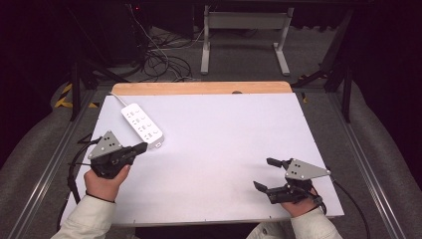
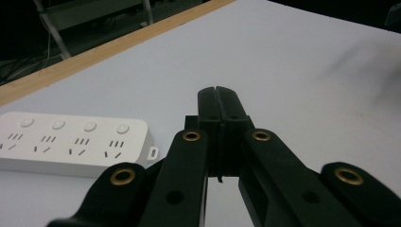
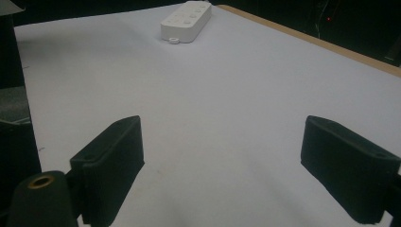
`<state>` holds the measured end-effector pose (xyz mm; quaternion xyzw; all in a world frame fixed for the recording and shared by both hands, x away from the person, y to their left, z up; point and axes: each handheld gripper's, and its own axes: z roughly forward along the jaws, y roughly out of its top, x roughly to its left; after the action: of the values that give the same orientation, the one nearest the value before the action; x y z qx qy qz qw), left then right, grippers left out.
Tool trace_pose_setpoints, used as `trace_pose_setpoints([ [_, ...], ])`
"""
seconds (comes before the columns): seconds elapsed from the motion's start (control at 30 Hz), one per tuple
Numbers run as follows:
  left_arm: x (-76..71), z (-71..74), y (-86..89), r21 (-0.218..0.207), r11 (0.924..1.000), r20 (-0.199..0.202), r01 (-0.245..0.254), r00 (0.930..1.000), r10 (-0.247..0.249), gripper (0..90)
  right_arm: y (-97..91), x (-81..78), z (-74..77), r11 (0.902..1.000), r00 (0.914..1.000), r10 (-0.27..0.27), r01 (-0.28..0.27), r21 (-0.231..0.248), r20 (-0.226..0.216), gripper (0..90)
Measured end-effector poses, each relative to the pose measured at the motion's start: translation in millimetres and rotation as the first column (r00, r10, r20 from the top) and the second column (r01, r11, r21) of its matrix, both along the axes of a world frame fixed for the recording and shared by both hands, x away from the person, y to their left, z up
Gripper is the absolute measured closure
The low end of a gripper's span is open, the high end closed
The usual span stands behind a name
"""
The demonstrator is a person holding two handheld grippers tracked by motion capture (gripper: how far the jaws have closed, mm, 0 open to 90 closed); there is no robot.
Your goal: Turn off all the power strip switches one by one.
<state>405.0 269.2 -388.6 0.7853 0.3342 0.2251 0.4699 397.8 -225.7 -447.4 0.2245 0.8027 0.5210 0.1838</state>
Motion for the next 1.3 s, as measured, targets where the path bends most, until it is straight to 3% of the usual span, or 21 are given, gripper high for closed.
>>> trace_pose_setpoints([
  [0.2, 18.2, 9.1, -2.9, 0.003, 0.9997, -0.011, 0.025, 0.9996, -0.025, 90.0, -0.3, -1.2, -0.7, 1.0, 1.0, -0.003, 0.003, 0.002, -0.009, 14.1],
  [0.33, 32.7, 12.8, -7.3, 0.033, 0.9992, -0.031, 0.024, 0.9993, -0.023, 90.0, -2.1, -3.7, -0.9, 1.0, 0.9999, -0.009, 0.009, -0.001, -0.009, 14.1],
  [0.53, 48.8, 12.8, -8.4, 0.036, 0.9993, -0.05, 0.01, 0.9987, -0.008, 90.0, -2.8, -4.3, -1.3, 1.0, 0.9998, -0.01, 0.01, 0.002, -0.015, 14.1],
  [0.77, 81.1, 5.4, -5.0, 0.043, 0.9986, -0.108, -0.03, 0.9935, 0.035, 90.0, -2.2, -2.9, -1.9, 1.0, 0.9997, -0.002, 0.002, 0.006, -0.023, 14.1],
  [0.9, 92.3, 0.8, -4.4, 0.054, 0.9974, -0.12, -0.047, 0.9913, 0.053, 90.0, -1.8, -1.8, -2.3, 0.9999, 0.9996, 0.004, -0.004, 0.01, -0.026, 14.1],
  [1.03, 109.7, -12.0, -6.0, 0.071, 0.9953, -0.167, -0.066, 0.983, 0.077, 90.0, -1.5, -1.6, -2.2, 0.9999, 0.9996, 0.01, -0.009, 0.014, -0.028, 14.1],
  [1.13, 118.0, -19.0, -5.6, 0.07, 0.9944, -0.191, -0.079, 0.9773, 0.091, 90.0, -1.6, -1.8, -2.0, 0.9998, 0.9995, 0.012, -0.012, 0.017, -0.029, 14.1],
  [1.3, 122.7, -23.2, -1.9, 0.07, 0.9932, -0.197, -0.093, 0.9749, 0.105, 90.0, -2.0, -1.9, -1.9, 0.9997, 0.9995, 0.015, -0.015, 0.017, -0.029, 14.1],
])
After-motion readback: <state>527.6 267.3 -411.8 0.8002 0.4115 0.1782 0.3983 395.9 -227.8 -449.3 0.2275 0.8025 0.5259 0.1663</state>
